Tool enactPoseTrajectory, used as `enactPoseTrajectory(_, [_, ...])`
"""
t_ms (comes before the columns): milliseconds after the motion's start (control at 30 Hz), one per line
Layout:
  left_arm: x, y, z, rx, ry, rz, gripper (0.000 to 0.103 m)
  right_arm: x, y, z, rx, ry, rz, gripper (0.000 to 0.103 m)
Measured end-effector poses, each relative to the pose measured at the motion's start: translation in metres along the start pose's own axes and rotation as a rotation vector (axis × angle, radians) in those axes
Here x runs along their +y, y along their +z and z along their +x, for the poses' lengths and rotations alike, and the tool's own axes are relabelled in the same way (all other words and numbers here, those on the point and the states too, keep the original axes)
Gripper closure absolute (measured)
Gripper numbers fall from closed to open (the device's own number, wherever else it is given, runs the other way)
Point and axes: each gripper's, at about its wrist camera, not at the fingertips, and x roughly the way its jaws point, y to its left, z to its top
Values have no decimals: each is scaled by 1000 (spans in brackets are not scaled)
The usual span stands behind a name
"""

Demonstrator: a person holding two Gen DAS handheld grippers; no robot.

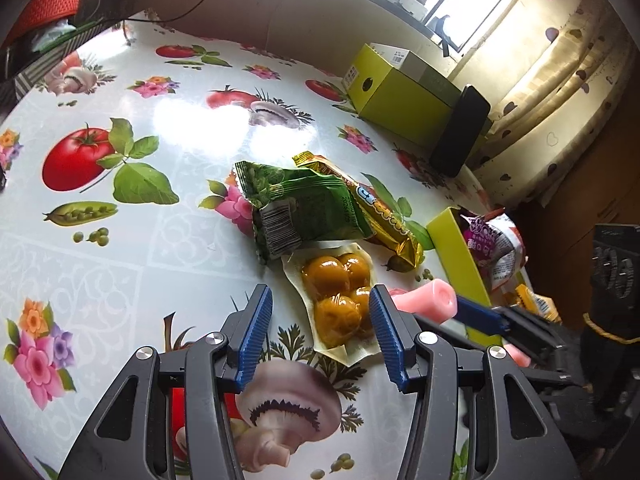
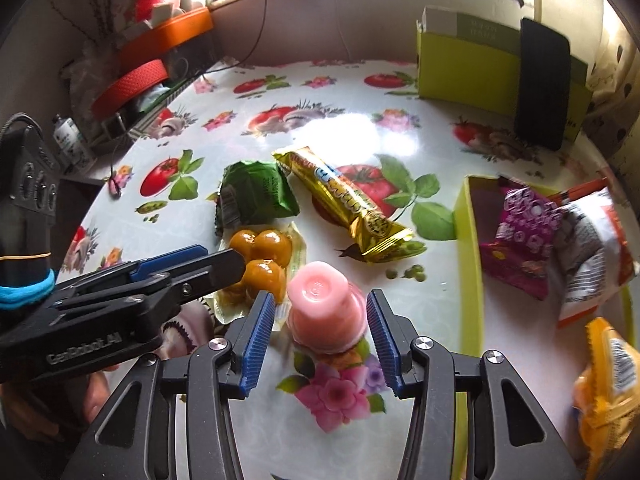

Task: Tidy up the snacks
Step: 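Grasp the pink jelly cup with the right gripper while the left gripper approaches the orange candy pack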

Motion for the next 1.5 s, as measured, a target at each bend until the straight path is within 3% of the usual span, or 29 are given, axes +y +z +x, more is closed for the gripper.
enactPoseTrajectory(100, [1, 2, 2, 5, -24, -8, 51, 0, 2, 4, 5, -11, 10, 72])
enactPoseTrajectory(367, [-7, 5, 11, 25, -56, 16, 50, 1, 2, 3, 19, -12, -9, 73])
enactPoseTrajectory(767, [-24, 7, 20, 48, -28, 102, 49, -16, -3, -10, 14, -42, 27, 73])
enactPoseTrajectory(1067, [-16, 8, 20, 70, -130, 47, 48, -1, -5, -4, 35, 13, -30, 73])
enactPoseTrajectory(1267, [-27, 4, 21, 68, -81, 116, 48, -3, -6, -4, 34, 20, -19, 73])
enactPoseTrajectory(1367, [-31, 3, 21, 61, -28, 142, 60, -5, -7, -5, 33, 13, -16, 73])
enactPoseTrajectory(1433, [-27, 2, 20, 62, -52, 113, 63, -8, -7, -6, 33, 13, -10, 73])
enactPoseTrajectory(1500, [-23, 2, 17, 52, -62, 90, 73, -8, -8, -7, 33, 7, -13, 73])
